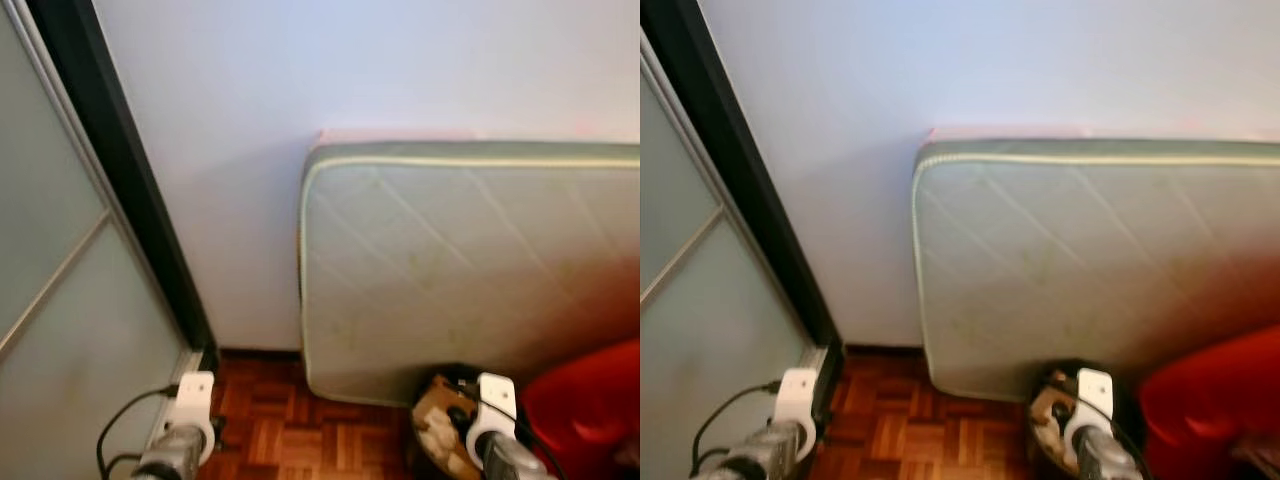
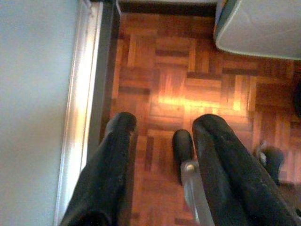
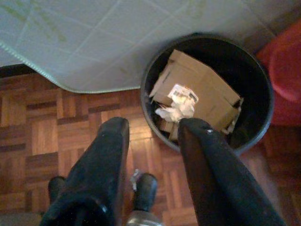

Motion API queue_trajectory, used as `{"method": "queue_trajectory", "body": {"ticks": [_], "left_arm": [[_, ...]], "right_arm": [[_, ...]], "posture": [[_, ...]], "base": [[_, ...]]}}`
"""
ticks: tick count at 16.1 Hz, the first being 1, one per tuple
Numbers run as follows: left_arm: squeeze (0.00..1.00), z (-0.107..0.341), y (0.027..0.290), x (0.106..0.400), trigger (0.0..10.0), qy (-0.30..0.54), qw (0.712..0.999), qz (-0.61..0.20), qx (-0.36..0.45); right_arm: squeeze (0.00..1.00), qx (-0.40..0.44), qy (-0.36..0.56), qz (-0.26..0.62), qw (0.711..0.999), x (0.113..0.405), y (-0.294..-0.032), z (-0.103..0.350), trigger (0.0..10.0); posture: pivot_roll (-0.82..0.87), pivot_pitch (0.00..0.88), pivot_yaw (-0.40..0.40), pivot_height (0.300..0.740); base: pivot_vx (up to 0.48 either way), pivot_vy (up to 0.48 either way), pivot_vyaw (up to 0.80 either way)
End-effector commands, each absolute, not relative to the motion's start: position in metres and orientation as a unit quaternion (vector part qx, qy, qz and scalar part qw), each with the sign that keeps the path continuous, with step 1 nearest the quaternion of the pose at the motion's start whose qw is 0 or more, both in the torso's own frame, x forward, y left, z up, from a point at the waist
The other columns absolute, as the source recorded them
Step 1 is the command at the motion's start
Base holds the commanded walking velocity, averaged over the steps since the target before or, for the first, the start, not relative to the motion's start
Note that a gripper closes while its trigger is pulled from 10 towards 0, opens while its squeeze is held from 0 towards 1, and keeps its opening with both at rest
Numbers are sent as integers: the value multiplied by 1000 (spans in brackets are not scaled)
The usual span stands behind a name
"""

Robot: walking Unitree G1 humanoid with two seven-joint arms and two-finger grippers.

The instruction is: Clean up the room

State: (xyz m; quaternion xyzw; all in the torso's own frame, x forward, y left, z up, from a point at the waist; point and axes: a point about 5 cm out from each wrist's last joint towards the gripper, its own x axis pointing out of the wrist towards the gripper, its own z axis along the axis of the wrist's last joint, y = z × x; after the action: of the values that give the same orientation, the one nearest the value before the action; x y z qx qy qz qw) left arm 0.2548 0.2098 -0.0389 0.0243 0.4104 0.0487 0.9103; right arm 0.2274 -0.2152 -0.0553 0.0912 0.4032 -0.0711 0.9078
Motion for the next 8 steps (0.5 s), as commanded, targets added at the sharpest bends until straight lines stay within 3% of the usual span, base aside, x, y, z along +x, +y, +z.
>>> {"method": "queue_trajectory", "body": {"ticks": [1, 3, 8], "left_arm": [[0, -44, 211, 248, 10000, 421, 905, 51, 26], [0, -44, 211, 248, 10000, 421, 905, 50, 27], [0, -44, 211, 248, 10000, 420, 906, 54, 26]], "right_arm": [[0, 88, 402, -68, 909, 231, -215, -53, 10000], [0, 87, 403, -69, 909, 231, -215, -53, 10000], [0, 92, 401, -77, 908, 231, -215, -53, 10000]], "posture": [[54, 0, -14, 740], [54, 0, -15, 740], [54, 0, -14, 740]], "base": [[-292, 0, 0], [-264, 0, 0], [0, 0, 0]]}}
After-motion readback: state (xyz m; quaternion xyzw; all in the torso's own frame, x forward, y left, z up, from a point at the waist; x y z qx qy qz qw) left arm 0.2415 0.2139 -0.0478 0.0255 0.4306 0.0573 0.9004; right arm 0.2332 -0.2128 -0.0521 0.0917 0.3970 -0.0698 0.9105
